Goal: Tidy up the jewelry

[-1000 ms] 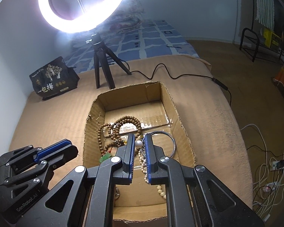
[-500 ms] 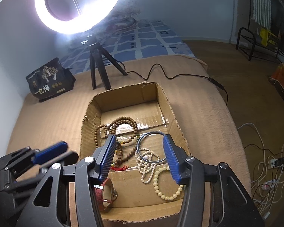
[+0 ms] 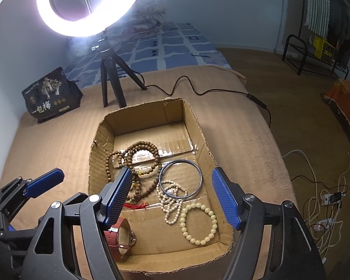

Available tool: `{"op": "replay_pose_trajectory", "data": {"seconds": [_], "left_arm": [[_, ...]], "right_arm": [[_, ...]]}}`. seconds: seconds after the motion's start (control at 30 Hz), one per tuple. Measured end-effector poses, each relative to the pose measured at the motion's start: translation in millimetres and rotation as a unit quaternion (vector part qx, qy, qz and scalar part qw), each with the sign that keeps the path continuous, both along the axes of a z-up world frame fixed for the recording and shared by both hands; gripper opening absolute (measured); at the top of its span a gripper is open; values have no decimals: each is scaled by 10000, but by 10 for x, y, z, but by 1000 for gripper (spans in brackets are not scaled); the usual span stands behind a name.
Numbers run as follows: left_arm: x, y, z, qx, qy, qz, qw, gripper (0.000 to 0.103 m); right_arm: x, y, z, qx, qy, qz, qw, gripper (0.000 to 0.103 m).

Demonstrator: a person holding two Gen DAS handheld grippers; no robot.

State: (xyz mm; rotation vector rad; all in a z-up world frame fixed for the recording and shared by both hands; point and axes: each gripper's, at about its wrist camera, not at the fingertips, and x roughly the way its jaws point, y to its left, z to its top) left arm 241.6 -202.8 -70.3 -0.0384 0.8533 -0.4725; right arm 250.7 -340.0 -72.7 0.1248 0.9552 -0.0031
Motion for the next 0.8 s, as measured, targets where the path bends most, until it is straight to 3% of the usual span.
{"op": "replay_pose_trajectory", "data": {"seconds": [0.43,0.8], "left_arm": [[-121,138,139,-36,-134,97,9999,60],[-414,320,389,-54,-417,113,9991,60]], "right_arm": [[-147,24,140,5,-162,-50,9999,70],[-406,213,441,-246,-500,101,9984,70]]}}
